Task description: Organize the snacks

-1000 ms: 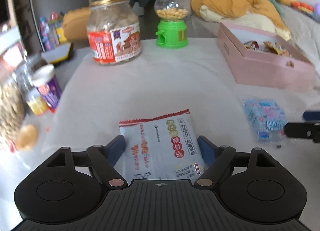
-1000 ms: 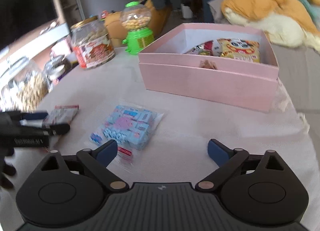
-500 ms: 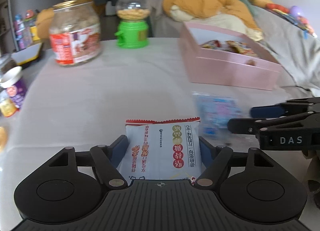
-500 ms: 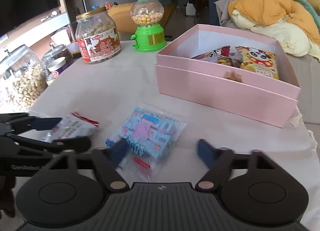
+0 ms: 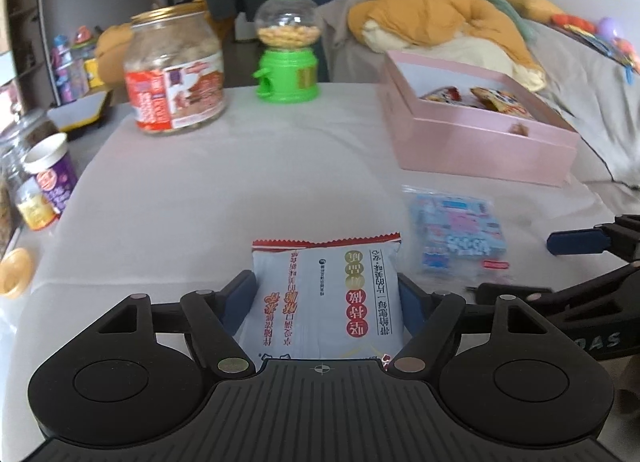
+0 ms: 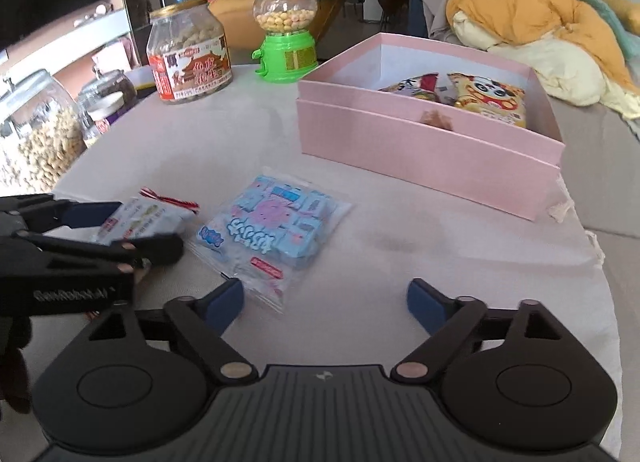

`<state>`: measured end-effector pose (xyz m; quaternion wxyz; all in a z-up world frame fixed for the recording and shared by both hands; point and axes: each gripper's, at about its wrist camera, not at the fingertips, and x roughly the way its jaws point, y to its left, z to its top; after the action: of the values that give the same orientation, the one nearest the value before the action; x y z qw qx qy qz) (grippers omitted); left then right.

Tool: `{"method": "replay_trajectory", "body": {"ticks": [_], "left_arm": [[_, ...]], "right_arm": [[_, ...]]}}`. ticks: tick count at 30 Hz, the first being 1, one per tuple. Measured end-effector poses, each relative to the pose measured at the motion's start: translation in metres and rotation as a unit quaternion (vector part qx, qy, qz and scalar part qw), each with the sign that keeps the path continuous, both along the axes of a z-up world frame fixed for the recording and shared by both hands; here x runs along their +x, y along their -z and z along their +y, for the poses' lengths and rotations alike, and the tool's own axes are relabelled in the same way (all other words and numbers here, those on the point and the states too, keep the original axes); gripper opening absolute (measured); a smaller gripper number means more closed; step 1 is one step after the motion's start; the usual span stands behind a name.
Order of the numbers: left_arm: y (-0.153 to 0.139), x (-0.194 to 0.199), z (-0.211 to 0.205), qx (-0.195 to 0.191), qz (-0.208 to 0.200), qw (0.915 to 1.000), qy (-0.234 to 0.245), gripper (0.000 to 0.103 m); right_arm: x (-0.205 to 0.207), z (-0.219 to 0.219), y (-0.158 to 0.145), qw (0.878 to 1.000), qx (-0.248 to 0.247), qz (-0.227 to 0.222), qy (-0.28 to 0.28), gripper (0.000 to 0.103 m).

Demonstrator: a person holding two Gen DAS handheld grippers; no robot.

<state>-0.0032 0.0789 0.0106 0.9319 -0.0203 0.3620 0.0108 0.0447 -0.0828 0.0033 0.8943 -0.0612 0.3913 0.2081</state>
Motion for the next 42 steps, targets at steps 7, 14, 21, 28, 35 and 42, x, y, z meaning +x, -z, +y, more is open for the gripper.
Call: {"method": "replay_trajectory", "body": {"ticks": [7, 14, 21, 28, 35, 42], "left_arm": [[0.000, -0.004, 0.018, -0.009, -0.006, 0.9995, -0.030, 0.079], [0.000, -0.003, 0.017, -0.010, -0.002, 0.9995, -0.029, 0.079], [-0.002, -0.007, -0.007, -0.028, 0.004, 0.9994, 0.018, 0.079], [0.003, -0.011, -0.026, 0.017, -0.001, 0.9996, 0.024, 0.079], [0.002, -0.023, -0.013, 0.030, 0.004, 0.9995, 0.001, 0.079], [0.005, -0.031, -0.018, 0.042, -0.013, 0.9990, -0.005, 0.079]], "right_arm": [[0.014, 0.025, 0.003, 1.000, 0.009, -0.009, -0.022, 0.100], [0.014, 0.018, 0.000, 0.999, 0.003, -0.023, -0.036, 0.075], [-0.004, -0.026, -0.007, 0.998, -0.023, -0.024, -0.046, 0.031], [-0.005, -0.086, -0.015, 1.000, 0.015, -0.019, -0.009, 0.064], [0.020, -0.062, -0.019, 0.997, 0.072, 0.020, -0.018, 0.072], [0.075, 0.019, -0.014, 0.985, 0.116, 0.098, 0.084, 0.096]]}}
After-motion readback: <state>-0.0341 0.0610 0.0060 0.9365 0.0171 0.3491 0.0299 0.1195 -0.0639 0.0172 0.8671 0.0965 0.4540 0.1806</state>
